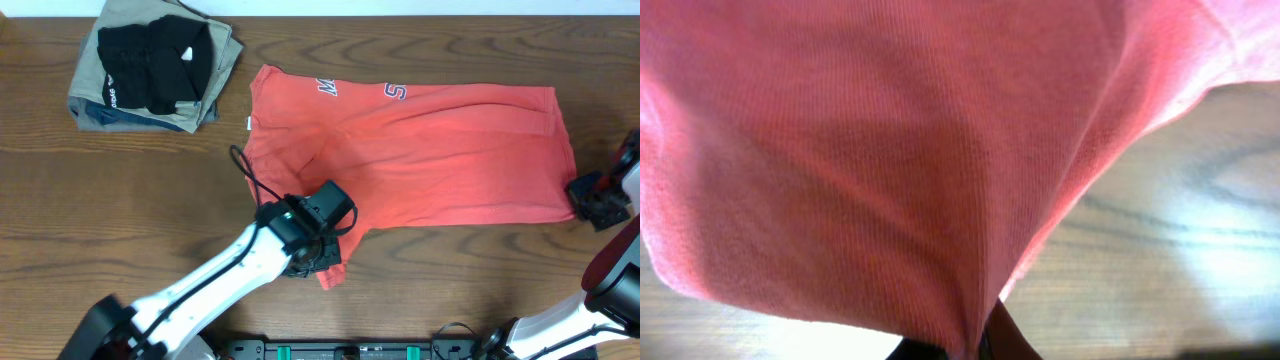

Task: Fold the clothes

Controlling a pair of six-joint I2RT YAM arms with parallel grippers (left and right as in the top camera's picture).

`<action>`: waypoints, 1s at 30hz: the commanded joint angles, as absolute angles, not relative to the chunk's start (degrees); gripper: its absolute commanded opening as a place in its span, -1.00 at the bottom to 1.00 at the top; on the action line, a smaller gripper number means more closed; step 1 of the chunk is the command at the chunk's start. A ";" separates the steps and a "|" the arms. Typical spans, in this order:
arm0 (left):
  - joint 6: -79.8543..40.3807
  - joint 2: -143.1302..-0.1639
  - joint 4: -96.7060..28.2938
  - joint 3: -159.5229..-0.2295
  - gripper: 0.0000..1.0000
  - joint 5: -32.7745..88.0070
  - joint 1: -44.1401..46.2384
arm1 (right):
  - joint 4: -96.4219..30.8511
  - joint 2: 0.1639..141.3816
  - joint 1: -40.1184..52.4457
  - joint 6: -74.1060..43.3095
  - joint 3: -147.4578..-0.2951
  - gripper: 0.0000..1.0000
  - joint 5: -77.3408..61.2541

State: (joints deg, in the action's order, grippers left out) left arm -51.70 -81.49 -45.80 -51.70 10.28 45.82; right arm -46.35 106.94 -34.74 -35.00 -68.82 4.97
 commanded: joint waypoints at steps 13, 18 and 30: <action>-38.81 -75.77 -39.44 -55.96 -0.88 -8.88 38.02 | -50.48 106.91 -32.25 -36.14 -80.99 -0.98 -2.00; -35.97 -79.53 -33.85 -55.96 -0.88 -8.88 32.27 | -44.91 106.94 -28.58 -36.14 -80.97 -0.97 -1.98; -30.44 -90.54 -19.62 -55.96 -0.88 -8.86 26.50 | -28.77 106.98 -21.58 -36.21 -80.97 -0.97 0.34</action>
State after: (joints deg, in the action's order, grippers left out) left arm -32.34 -88.97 -21.17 -55.07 -7.35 27.49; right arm -30.09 106.94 -22.57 -35.64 -80.16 -2.09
